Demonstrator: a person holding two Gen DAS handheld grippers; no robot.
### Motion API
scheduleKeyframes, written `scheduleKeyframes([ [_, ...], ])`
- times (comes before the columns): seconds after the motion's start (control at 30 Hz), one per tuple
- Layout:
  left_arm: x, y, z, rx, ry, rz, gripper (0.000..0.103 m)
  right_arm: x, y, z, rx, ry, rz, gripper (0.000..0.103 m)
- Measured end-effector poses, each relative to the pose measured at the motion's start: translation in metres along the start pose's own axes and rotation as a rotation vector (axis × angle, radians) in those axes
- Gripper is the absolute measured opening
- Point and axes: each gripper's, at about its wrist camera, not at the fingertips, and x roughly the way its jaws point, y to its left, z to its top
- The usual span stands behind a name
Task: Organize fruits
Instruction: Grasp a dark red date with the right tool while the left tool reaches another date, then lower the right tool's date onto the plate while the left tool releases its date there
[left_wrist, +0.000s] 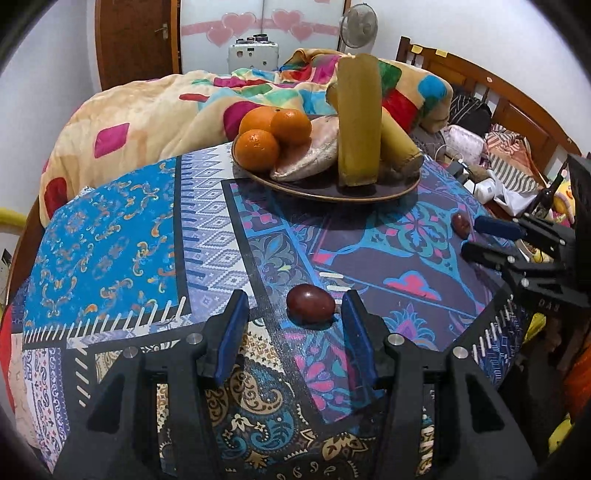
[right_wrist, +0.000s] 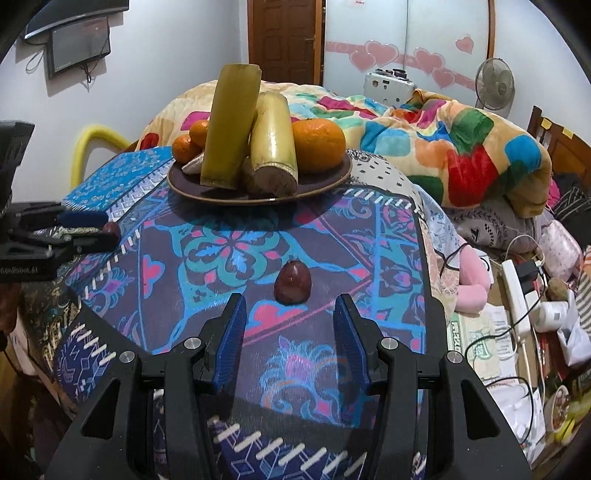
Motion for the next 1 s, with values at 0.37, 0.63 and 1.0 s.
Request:
scheduleKeyframes([
  [0.37,-0.001,-0.008,-0.003,0.03,-0.022,-0.024,0.028,0.008,0.002,0.006,-0.01,-0.024,-0.009,0.018],
  [0.63,-0.002,-0.01,0.002,0.023,-0.024,-0.029,0.026,0.003,-0.005,0.006,0.025,-0.032,0.01,0.013],
  [1.0,-0.012,-0.023,0.032,0.041,-0.098,-0.029,0.026,-0.017,-0.013,0.025,0.042,-0.108,0.002,0.013],
])
